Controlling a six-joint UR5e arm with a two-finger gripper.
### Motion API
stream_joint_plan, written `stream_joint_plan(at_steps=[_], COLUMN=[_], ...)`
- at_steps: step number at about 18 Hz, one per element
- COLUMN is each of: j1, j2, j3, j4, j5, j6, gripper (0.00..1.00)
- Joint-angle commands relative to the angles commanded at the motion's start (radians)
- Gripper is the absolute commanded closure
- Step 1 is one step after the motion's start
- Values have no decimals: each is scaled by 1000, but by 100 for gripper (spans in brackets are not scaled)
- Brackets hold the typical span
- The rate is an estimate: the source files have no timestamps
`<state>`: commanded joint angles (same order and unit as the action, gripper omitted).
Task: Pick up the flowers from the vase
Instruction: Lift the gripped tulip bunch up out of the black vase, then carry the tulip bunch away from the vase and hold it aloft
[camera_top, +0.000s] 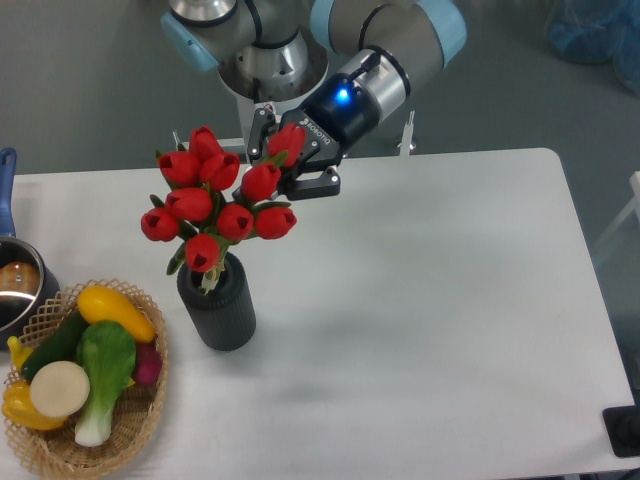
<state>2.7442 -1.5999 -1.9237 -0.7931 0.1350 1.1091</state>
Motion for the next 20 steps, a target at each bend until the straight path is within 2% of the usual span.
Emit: stream_joint_plan(at_steps=[8, 13, 15, 20], j1=[28, 32, 35, 49], j2=[-28, -29, -40, -90], j3=[104, 153, 166, 242], j4=[-2, -2, -2, -5], j5=[40, 285, 299, 310], j6=[9, 12, 12, 8], gripper=[100, 100, 100, 100])
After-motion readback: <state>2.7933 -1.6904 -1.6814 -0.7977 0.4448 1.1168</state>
